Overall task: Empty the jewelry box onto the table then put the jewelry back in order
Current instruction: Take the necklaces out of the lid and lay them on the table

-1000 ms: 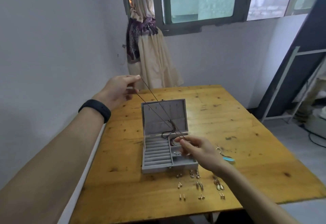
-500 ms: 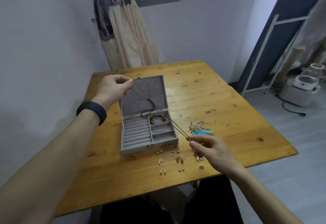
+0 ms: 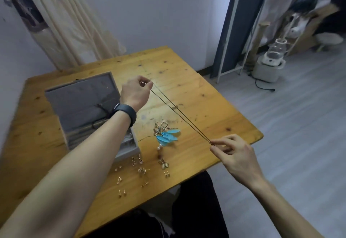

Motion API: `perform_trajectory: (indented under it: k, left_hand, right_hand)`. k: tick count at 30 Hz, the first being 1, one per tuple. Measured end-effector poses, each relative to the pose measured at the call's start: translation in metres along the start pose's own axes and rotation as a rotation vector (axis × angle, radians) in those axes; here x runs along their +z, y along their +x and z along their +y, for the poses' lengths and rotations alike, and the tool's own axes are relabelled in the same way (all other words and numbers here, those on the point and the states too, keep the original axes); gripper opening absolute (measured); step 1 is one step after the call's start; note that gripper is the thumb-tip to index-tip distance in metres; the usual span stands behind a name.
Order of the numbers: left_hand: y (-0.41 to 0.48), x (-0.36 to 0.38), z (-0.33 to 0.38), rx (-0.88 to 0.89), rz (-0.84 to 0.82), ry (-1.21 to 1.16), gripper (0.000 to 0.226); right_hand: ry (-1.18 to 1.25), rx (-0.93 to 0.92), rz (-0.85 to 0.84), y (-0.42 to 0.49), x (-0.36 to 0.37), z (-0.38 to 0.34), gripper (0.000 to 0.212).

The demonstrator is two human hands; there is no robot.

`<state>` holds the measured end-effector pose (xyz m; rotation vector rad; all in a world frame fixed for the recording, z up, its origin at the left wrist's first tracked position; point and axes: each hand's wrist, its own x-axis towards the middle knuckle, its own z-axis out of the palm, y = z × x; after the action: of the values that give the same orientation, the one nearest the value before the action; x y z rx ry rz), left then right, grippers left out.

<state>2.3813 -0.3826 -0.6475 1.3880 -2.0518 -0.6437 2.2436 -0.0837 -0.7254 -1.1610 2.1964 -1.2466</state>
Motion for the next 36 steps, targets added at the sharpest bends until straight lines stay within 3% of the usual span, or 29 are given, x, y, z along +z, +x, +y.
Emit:
perform_trajectory:
  k: [3, 8, 15, 23, 31, 36]
  left_hand:
    - [0.011, 0.033, 0.013, -0.004, -0.053, 0.011, 0.01]
    - [0.028, 0.075, 0.019, 0.041, -0.158, 0.148, 0.004]
    - [0.042, 0.106, 0.0, 0.056, -0.267, 0.266, 0.002]
    - [0.049, 0.111, -0.02, -0.002, -0.256, 0.166, 0.022]
    - [0.044, 0.101, -0.026, -0.01, -0.28, -0.014, 0.036]
    - [0.019, 0.097, -0.024, 0.142, -0.16, 0.117, 0.029]
  right_hand:
    - [-0.085, 0.033, 0.048, 0.006, -0.009, 0.014, 0.009]
    - [-0.247, 0.003, -0.013, 0.011, -0.003, 0.025, 0.006]
    - [-0.352, -0.097, -0.037, 0.012, 0.028, 0.023, 0.019]
    - [-0.33, -0.154, 0.161, 0.004, 0.053, 0.032, 0.018]
    - [-0.272, -0.213, 0.221, 0.001, 0.054, 0.039, 0.023]
    - [-0.271, -0.244, 0.259, -0.001, 0.057, 0.042, 0.024]
